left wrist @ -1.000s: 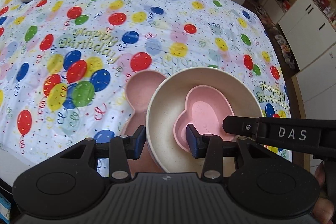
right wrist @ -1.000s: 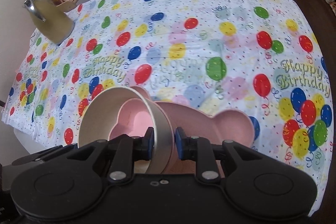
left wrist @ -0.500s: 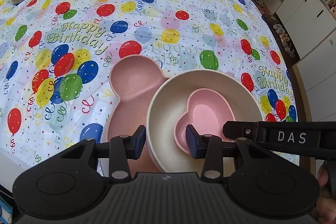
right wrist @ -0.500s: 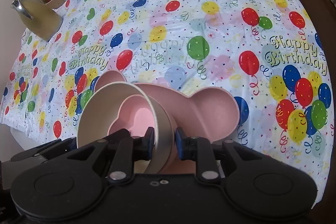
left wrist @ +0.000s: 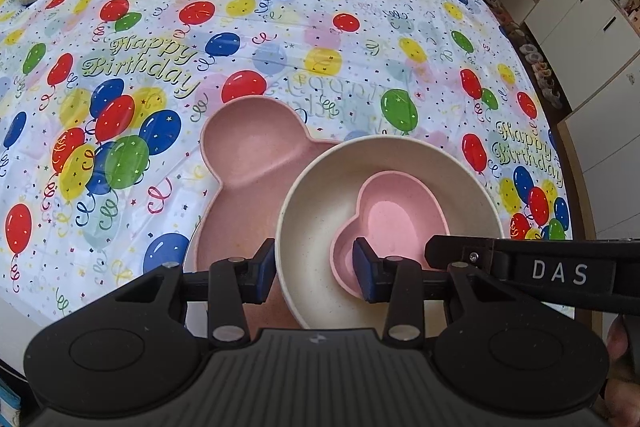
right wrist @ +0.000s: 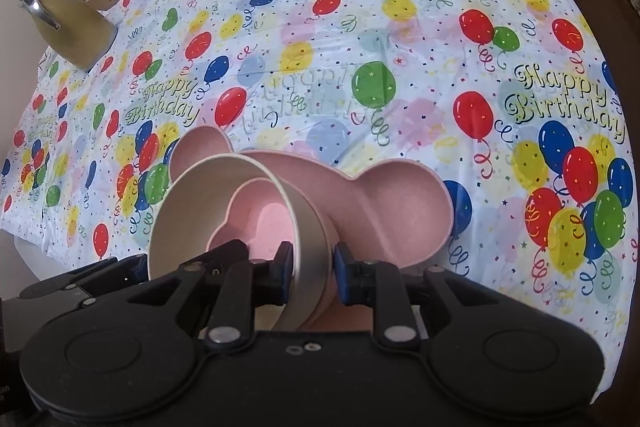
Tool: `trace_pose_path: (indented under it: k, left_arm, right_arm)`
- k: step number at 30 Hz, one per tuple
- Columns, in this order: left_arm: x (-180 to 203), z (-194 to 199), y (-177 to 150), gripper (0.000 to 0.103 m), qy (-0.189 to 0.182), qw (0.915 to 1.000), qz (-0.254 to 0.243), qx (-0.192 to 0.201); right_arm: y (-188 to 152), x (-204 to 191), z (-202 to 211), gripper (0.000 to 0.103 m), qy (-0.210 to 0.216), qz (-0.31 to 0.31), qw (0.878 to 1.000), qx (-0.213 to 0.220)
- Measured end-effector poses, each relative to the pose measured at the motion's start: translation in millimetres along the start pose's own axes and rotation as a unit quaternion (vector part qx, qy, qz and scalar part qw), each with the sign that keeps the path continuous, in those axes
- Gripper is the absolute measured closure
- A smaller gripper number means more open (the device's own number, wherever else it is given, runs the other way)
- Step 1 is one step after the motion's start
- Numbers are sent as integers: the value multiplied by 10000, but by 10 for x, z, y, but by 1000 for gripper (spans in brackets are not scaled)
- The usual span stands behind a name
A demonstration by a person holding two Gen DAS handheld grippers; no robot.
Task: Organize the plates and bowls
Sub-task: 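Lift and carry the nested bowls over the bear-shaped plate with both grippers, then lower the nested bowls onto the bear-shaped plate and open both grippers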
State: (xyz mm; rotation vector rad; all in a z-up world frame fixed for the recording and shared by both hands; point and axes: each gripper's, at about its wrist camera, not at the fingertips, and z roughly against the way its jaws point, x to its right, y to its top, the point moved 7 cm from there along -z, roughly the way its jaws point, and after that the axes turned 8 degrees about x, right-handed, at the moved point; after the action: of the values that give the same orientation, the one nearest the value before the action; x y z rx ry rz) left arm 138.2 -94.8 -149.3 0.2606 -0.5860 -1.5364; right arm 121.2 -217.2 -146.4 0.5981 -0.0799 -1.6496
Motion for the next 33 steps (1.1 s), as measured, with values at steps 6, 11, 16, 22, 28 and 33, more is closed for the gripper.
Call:
trace_pose_path:
  k: [6,11,16,22,28,33]
  left_arm:
    - [-3,-6,2,64,7,10000,17,33]
    - [-19,50,1,63,138,9998,21,113]
    - [-57,171,-15,61,290,9992,91,250]
    - [-83,397,-62,54,449,9975,206,505]
    - [-34,643,-123,54,454,9957,193,784]
    - [-17,848,-161,54,345,9941,159,1019]
  right_arm:
    - [-10,20,-16,81,78,-9,10000,-41]
    - [-10,31,16,81,193,48,9998,-32]
    - [18,22,124,80,423,187,9989,104]
    - [1,-46,314,76,763,598,9949,286]
    - [-67,-102,494,75,901,980,9898,498]
    - [-124,-194,685,74,984,1284,9834,825]
